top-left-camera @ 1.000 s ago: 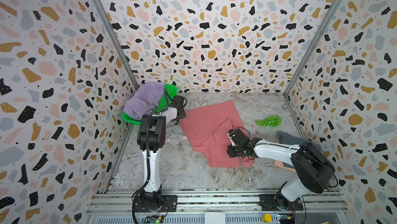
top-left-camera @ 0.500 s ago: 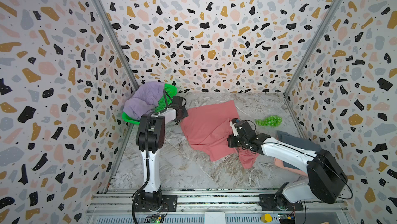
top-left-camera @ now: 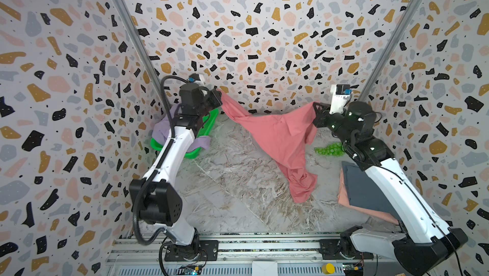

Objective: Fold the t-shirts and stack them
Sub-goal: 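Lift the pink t-shirt high with both grippers, spreading it between them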

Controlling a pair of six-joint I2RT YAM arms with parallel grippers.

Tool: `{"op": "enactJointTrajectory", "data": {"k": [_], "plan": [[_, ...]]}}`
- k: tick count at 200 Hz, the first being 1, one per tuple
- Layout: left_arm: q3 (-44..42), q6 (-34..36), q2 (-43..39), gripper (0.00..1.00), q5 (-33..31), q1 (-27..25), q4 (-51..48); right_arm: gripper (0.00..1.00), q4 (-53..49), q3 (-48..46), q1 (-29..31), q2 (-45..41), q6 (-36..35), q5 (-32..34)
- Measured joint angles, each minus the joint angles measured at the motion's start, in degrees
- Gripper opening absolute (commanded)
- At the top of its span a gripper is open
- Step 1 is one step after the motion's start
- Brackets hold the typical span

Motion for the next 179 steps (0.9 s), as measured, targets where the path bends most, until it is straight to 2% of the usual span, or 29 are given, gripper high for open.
{"op": "enactJointTrajectory", "data": {"k": [29, 59, 96, 119, 159, 179], "plan": [[5.5, 0.2, -10.0, 0.0, -0.9, 0.6, 2.1, 0.0, 1.2, 14.5, 0.0, 0.9, -5.9, 0.4], [9.7, 1.8, -17.4, 0.0, -4.7, 0.5, 3.8, 0.0, 1.6, 27.0, 0.0, 4.3, -8.4, 1.8], [6.7, 2.2, -21.4, 0.0, -6.6, 0.6, 5.6, 0.0, 2.1, 29.2, 0.0, 7.3, -8.3, 1.8], [2.2, 1.1, -19.0, 0.0, -6.2, 0.6, 6.4, 0.0, 2.3, 26.8, -0.8, 10.2, -7.7, 1.6], [0.4, -0.4, -5.7, 0.0, -4.6, 0.6, 4.9, 0.0, 2.6, 26.0, -4.7, 19.1, -5.4, 0.2], [-0.2, -0.6, -2.6, 0.0, -4.6, 0.8, 2.2, 0.0, 2.3, 26.2, -5.8, 22.9, -5.2, -0.1]]}}
